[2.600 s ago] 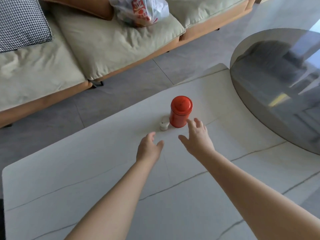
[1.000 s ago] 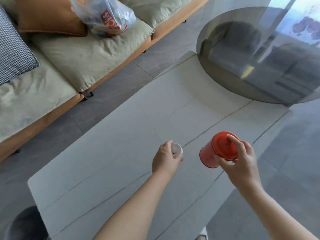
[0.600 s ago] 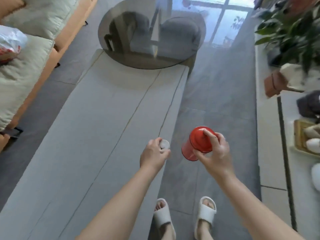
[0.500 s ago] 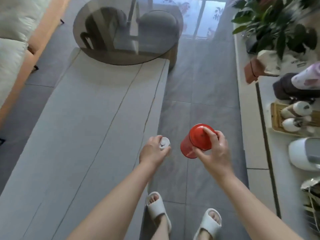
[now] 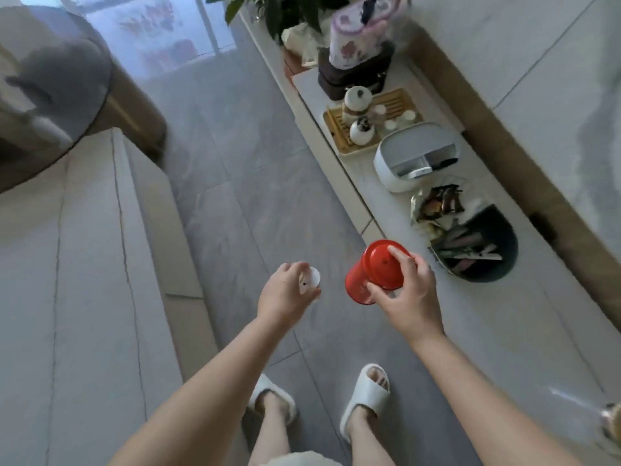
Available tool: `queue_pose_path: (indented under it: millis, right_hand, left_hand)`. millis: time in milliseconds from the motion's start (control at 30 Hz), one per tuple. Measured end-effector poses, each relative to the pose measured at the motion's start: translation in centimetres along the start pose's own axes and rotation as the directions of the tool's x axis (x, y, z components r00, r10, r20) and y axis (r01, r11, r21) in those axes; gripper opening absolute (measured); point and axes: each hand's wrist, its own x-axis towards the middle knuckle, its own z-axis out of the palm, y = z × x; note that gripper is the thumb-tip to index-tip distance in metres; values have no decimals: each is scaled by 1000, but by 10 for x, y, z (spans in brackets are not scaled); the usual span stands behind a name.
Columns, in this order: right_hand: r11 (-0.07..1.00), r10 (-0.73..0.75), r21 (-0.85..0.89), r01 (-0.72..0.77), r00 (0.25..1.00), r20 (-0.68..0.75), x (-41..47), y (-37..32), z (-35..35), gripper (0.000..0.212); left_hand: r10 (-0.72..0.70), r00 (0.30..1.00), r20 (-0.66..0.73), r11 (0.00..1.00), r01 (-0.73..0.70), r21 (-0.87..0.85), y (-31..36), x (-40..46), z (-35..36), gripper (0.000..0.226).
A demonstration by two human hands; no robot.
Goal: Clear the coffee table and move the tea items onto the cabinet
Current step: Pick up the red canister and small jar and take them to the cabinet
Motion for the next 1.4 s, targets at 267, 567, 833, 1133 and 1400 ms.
queue_pose_path:
  millis: [267, 567, 833, 1133, 1400]
  right_hand:
    - [975, 219, 6, -220, 966, -137, -38, 139, -87, 71]
    - [911, 410, 81, -405, 863, -294, -69, 235, -125, 71]
    - [892, 449, 144, -428, 808, -381, -73, 287, -111, 69]
    - [877, 476, 181, -444, 759, -444, -75, 326, -70, 68]
    - [865, 499, 198, -462, 747, -438, -73, 339, -54, 66]
  left_hand:
    - [213, 957, 197, 968, -234, 94, 114, -12, 117, 53]
    - [353, 881, 315, 889, -421, 179, 191, -14, 217, 62]
    - [360, 831, 424, 857, -474, 201, 217, 15, 297, 56]
    - [339, 810, 480, 790, -521, 322, 214, 46, 373, 54]
    - [375, 786, 492, 756, -567, 329, 210, 66, 402, 55]
